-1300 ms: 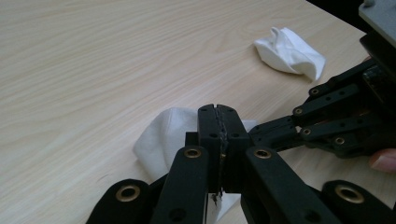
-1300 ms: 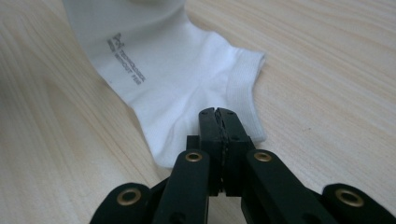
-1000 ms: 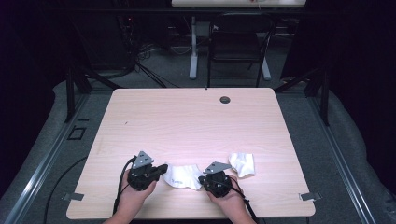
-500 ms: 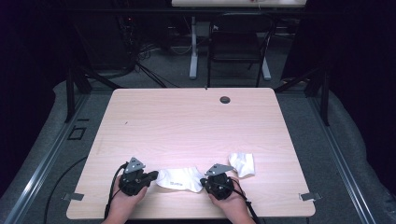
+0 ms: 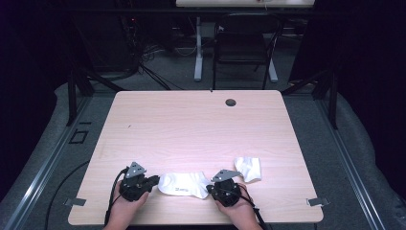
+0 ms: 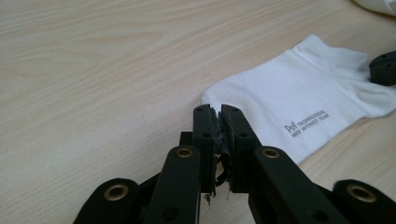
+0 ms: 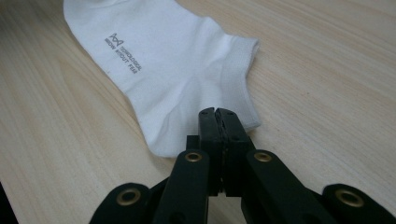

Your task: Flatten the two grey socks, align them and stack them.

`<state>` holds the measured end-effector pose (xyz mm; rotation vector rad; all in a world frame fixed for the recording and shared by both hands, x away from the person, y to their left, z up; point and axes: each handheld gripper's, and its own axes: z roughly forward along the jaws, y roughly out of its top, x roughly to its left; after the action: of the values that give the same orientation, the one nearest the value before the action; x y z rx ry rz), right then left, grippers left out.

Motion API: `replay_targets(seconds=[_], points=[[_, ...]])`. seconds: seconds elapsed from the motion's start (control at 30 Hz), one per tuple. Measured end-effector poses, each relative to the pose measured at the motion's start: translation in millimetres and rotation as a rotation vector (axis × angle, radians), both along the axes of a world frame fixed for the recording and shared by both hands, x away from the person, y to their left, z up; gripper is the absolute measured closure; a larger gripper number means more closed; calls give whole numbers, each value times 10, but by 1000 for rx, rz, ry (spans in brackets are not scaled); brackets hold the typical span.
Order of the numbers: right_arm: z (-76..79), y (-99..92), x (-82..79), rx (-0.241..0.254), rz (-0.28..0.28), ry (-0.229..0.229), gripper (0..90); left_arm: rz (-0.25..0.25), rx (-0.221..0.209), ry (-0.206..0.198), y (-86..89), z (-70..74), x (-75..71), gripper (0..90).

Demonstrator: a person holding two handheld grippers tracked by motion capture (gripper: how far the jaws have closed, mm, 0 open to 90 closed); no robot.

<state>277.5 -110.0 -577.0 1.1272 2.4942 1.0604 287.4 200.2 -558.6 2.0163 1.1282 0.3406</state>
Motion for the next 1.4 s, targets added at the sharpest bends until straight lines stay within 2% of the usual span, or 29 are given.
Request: replay_targets(seconds=[0.07,0.17,0.23,0.3,0.4,0.57,0.67,0.97,1.23,1.37,1.4], points=[[2,-17,3,2,-1,5,900,-10,-6,-12,-11,16,1,841],[2,-30,8,6,-3,10,900,-40,-10,-52,-50,53,-7,823],[3,-30,9,4,-2,9,900,-76,15,-66,-113,51,-8,807],[2,-30,9,4,-2,9,900,-90,30,-60,-163,7,0,806],[2,-30,7,6,-3,10,900,-84,61,-33,-190,-73,29,810],[3,-49,3,5,-6,16,900,-62,57,21,-152,-145,42,810],[3,-65,3,7,-9,22,900,-65,63,42,-137,-182,39,810],[17,-93,-4,10,-10,29,898,-66,49,35,-151,-186,4,776],[107,-193,14,58,-45,-9,875,-57,33,17,-114,-153,29,738],[122,-259,42,74,-70,-27,839,-35,4,2,-85,-115,51,708],[130,-280,50,70,-79,-36,834,-45,-2,0,-66,-104,64,703]])
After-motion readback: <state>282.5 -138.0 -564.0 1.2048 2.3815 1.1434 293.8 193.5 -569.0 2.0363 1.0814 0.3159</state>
